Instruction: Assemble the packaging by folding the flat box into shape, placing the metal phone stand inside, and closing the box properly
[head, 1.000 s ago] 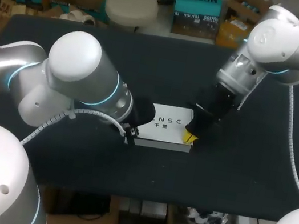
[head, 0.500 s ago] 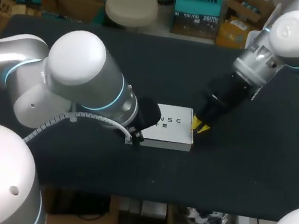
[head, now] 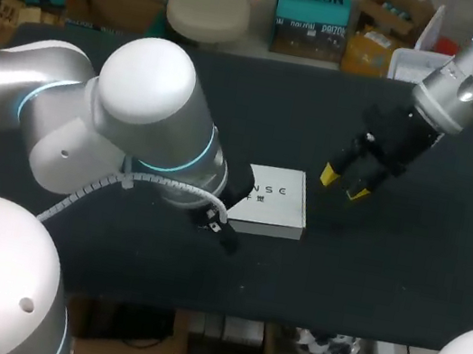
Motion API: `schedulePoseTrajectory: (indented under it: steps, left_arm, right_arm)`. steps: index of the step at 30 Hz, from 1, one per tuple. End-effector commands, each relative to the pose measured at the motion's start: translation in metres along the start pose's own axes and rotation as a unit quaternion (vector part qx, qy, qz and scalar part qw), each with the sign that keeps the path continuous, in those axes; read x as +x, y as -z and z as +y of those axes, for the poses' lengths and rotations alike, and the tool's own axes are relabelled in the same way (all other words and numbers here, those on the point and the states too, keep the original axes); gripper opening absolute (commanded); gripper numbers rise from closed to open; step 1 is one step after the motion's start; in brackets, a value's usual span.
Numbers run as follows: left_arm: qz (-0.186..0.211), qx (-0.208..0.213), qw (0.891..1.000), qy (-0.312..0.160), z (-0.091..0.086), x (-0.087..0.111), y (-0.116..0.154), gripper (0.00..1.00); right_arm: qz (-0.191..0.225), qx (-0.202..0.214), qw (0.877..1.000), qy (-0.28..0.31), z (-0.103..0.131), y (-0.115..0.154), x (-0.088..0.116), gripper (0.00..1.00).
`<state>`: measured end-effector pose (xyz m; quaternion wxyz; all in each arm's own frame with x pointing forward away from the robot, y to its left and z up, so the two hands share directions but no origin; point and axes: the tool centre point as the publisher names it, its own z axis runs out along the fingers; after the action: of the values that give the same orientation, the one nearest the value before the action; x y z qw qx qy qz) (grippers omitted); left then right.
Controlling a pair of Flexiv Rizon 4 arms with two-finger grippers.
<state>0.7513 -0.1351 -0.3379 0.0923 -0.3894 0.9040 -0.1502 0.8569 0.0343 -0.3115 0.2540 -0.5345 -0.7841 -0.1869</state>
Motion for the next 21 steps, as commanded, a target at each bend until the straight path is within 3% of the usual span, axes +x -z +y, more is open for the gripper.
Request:
schedulePoseTrajectory:
  steps: [1, 12, 14, 17, 19, 21]
  left_arm:
    - [-0.023, -0.048, 0.998, 0.021, -0.010, 0.004, -0.006, 1.00]
    - [-0.023, -0.048, 0.998, 0.021, -0.010, 0.004, -0.006, 1.00]
    - [0.002, -0.053, 0.997, 0.050, -0.011, 0.009, -0.010, 1.00]
    - [0.015, -0.061, 0.993, 0.097, -0.009, 0.016, -0.013, 1.00]
    - [0.014, -0.061, 0.992, 0.113, -0.006, 0.023, -0.014, 1.00]
    - [0.014, -0.063, 0.989, 0.130, -0.004, 0.029, -0.014, 1.00]
  right_arm:
    - [-0.003, -0.101, 0.995, -0.011, -0.012, 0.021, 0.005, 1.00]
    - [-0.003, -0.101, 0.995, -0.011, -0.012, 0.021, 0.005, 1.00]
    - [0.000, -0.105, 0.994, -0.010, -0.014, 0.012, -0.002, 1.00]
    - [-0.012, -0.150, 0.989, 0.012, -0.016, 0.006, -0.022, 1.00]
    - [0.003, -0.174, 0.984, 0.041, -0.014, 0.014, -0.033, 1.00]
    - [-0.012, -0.207, 0.975, 0.076, -0.012, 0.023, -0.041, 1.00]
